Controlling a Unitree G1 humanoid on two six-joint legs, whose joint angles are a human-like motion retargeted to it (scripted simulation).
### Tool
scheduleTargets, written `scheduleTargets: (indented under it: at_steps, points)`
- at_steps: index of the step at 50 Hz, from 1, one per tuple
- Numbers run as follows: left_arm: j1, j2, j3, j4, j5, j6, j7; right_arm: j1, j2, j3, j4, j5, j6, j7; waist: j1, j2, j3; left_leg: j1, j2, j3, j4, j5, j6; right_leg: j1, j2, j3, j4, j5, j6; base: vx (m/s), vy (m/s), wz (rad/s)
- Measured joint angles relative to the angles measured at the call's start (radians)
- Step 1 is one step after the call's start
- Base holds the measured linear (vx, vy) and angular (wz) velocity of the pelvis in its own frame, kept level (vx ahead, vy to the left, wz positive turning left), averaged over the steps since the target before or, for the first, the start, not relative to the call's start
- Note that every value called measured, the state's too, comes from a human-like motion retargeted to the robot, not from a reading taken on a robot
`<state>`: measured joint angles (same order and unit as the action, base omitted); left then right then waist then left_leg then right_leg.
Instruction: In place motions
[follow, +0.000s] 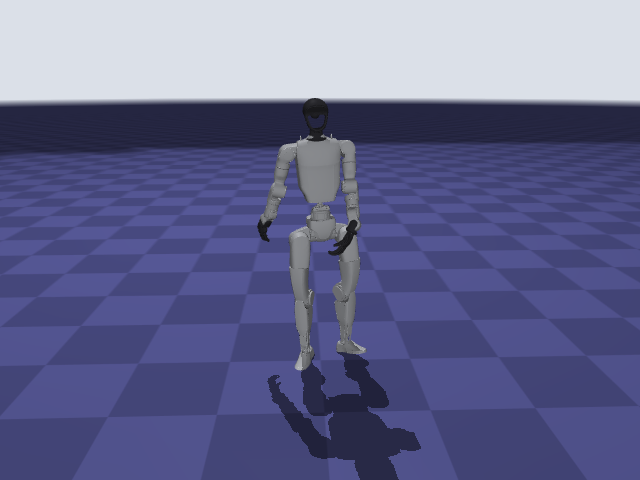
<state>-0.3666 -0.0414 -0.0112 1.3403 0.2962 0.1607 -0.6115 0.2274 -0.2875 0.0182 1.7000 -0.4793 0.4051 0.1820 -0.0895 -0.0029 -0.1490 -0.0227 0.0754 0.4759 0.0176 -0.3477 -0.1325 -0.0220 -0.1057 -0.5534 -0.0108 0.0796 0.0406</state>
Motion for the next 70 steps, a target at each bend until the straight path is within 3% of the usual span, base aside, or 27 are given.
scheduleTargets:
  at_steps: [4, 8, 13, 19, 25, 30, 35, 40, 43, 45, 50, 55, 62, 70]
  points:
    - [0.024, 0.034, -0.019, -0.016, 0.049, -0.023, 0.063, -0.106, 0.048, 0.084, 0.000, -0.007, -0.024, 0.011, -0.001, 0.015, -0.010, 0.012, 0.010, 0.040, -0.009, -0.005, -0.004, -0.027, 0.010, 0.042, 0.006, 0.011, -0.006, 0.00, -0.01, -0.49]
    - [0.105, 0.071, 0.018, 0.063, 0.083, 0.017, 0.086, -0.265, 0.145, 0.195, 0.000, -0.104, -0.112, 0.092, -0.003, 0.027, -0.011, 0.041, 0.019, 0.095, -0.023, -0.008, -0.012, -0.046, 0.021, 0.089, 0.015, 0.021, -0.013, -0.01, -0.05, -0.64]
    - [0.229, 0.107, 0.196, 0.293, 0.093, 0.125, 0.152, -0.401, 0.277, 0.314, -0.156, -0.229, -0.276, 0.274, 0.000, 0.043, -0.005, 0.078, 0.032, 0.155, -0.036, -0.012, -0.025, -0.063, 0.036, 0.139, 0.027, 0.031, -0.018, 0.01, -0.04, -0.55]
    - [0.484, 0.142, 0.446, 0.360, -0.166, 0.309, 0.254, -0.458, 0.332, 0.403, -0.445, -0.208, -0.429, 0.460, 0.000, 0.048, -0.003, 0.092, 0.039, 0.178, -0.045, -0.011, -0.035, -0.072, 0.048, 0.165, 0.029, 0.031, -0.022, 0.02, -0.01, -0.13]
    - [0.650, 0.169, 0.606, 0.360, -0.302, 0.267, 0.201, -0.450, 0.297, 0.446, -0.563, -0.205, -0.498, 0.460, 0.001, 0.048, 0.000, 0.085, 0.039, 0.160, -0.044, -0.009, -0.036, -0.067, 0.048, 0.156, 0.028, 0.026, -0.021, 0.00, 0.01, 0.08]
    - [0.666, 0.186, 0.583, 0.360, -0.263, 0.283, 0.204, -0.410, 0.256, 0.420, -0.412, -0.301, -0.433, 0.327, 0.008, 0.040, 0.007, 0.077, 0.032, 0.120, -0.037, -0.006, -0.029, -0.042, 0.041, 0.120, 0.020, 0.019, -0.021, 0.02, 0.03, 0.37]
    - [0.582, 0.171, 0.509, 0.360, -0.203, 0.272, 0.201, -0.395, 0.220, 0.333, -0.049, -0.337, -0.212, 0.186, 0.021, 0.031, 0.005, 0.062, 0.024, 0.073, -0.027, -0.003, -0.020, -0.016, 0.033, 0.079, 0.011, 0.011, -0.016, 0.01, 0.04, 0.42]
    - [0.432, 0.126, 0.438, 0.344, -0.135, 0.202, 0.148, -0.254, 0.105, 0.204, 0.000, -0.231, -0.032, 0.175, 0.039, 0.019, 0.006, 0.036, 0.011, 0.022, -0.013, -0.001, -0.010, 0.004, 0.020, 0.038, 0.004, 0.002, -0.010, 0.00, 0.06, 0.28]
    - [0.382, 0.084, 0.384, 0.267, -0.115, 0.171, 0.156, -0.180, 0.077, 0.104, 0.000, -0.117, -0.051, 0.066, 0.200, 0.003, 0.021, 0.052, -0.005, 0.160, -0.042, 0.021, 0.015, -0.013, 0.040, 0.181, -0.001, 0.020, -0.022, 0.00, 0.03, -1.42]
    - [0.354, 0.067, 0.314, 0.225, -0.097, 0.142, 0.182, -0.145, 0.066, 0.023, 0.000, -0.065, -0.085, 0.014, 0.017, 0.010, 0.000, 0.017, 0.006, -0.034, 0.000, -0.006, -0.020, 0.012, 0.000, -0.014, -0.001, -0.005, -0.002, -0.05, 0.01, 2.83]
    - [0.325, 0.056, 0.221, 0.180, -0.085, 0.063, 0.239, -0.128, 0.049, -0.021, 0.000, -0.041, -0.102, 0.035, 0.004, 0.024, -0.015, 0.009, 0.004, -0.001, -0.008, -0.003, -0.008, -0.011, 0.008, 0.021, 0.002, -0.001, -0.004, -0.03, -0.01, 0.11]
    - [0.310, 0.071, 0.201, 0.219, -0.076, 0.012, 0.257, -0.178, 0.072, 0.007, 0.000, -0.051, -0.109, 0.033, -0.022, 0.045, -0.020, 0.021, 0.017, 0.041, -0.015, -0.007, -0.012, -0.034, 0.018, 0.057, 0.011, 0.008, -0.007, -0.04, -0.02, -0.41]
    - [0.308, 0.094, 0.267, 0.324, -0.171, 0.018, 0.296, -0.252, 0.181, 0.091, -0.066, -0.061, -0.268, -0.062, -0.044, 0.057, -0.023, 0.045, 0.032, 0.108, -0.028, -0.010, -0.022, -0.070, 0.030, 0.114, 0.028, 0.017, -0.011, -0.04, -0.05, -0.45]
    - [0.344, 0.096, 0.331, 0.360, -0.245, 0.012, 0.359, -0.287, 0.243, 0.246, -0.200, -0.136, -0.385, -0.081, -0.047, 0.061, -0.028, 0.063, 0.040, 0.157, -0.038, -0.011, -0.030, -0.093, 0.039, 0.154, 0.037, 0.026, -0.015, -0.01, -0.02, -0.26]
